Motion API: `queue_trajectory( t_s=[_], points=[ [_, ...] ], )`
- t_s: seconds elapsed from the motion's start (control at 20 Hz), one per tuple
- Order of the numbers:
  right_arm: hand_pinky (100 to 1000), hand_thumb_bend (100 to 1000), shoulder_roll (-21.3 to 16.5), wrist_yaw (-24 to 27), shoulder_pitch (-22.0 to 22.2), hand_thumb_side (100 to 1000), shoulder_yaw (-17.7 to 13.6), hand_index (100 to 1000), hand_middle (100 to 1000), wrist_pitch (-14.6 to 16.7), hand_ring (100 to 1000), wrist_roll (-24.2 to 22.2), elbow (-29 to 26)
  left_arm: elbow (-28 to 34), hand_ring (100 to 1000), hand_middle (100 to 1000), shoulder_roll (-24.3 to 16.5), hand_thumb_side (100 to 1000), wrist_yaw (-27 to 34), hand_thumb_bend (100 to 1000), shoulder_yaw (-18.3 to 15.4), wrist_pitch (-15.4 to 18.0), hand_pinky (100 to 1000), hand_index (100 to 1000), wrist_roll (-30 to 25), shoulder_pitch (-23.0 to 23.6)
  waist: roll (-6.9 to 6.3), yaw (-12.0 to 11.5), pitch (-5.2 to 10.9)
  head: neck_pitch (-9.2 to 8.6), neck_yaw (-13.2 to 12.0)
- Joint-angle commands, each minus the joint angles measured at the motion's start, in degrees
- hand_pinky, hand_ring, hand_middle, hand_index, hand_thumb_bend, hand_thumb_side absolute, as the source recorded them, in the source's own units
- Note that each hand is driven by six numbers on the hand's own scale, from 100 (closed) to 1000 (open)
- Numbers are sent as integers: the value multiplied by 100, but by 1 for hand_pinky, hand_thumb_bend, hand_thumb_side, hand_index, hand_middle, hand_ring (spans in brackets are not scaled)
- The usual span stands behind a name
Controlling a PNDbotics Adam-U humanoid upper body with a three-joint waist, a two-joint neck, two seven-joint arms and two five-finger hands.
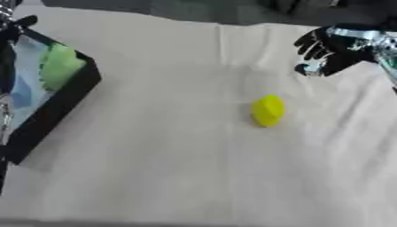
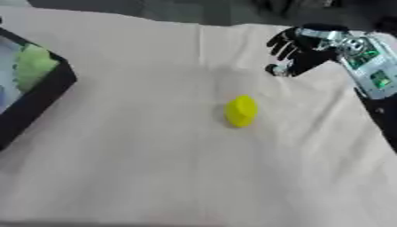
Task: Pick up the objects with one hand, pass them to the other hand, and then place them into the box on the other side of the table.
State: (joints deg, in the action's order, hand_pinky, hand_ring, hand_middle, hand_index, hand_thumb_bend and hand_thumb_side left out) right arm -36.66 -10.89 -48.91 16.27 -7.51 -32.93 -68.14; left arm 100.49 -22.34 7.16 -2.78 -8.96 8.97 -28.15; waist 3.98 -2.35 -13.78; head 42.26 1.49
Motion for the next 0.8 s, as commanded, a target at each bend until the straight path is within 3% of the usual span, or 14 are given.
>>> queue_trajectory(
  t_s=[0.05,0.35,0.55,0.8],
  points=[
    [828,192,-258,180,-100,232,36,824,726,53,766,-104,-4,55,1000,1000,-191,718,-10,100,-41,-23,891,864,-5,-35,74,18,228,56,52],
    [831,176,-302,420,-89,207,218,810,721,169,772,-221,-1,33,1000,1000,-256,724,-35,100,-33,-55,891,864,-13,-8,138,33,259,119,88],
    [824,146,-277,569,-140,188,340,801,711,248,766,-155,-15,11,1000,1000,-287,726,-39,100,-35,-70,892,864,-18,14,147,56,278,128,-16],
    [817,108,-186,758,-283,254,612,807,701,330,758,-26,3,-29,1000,1000,-336,731,-21,100,-28,-87,893,863,-37,67,156,103,325,139,-182]
  ],
)
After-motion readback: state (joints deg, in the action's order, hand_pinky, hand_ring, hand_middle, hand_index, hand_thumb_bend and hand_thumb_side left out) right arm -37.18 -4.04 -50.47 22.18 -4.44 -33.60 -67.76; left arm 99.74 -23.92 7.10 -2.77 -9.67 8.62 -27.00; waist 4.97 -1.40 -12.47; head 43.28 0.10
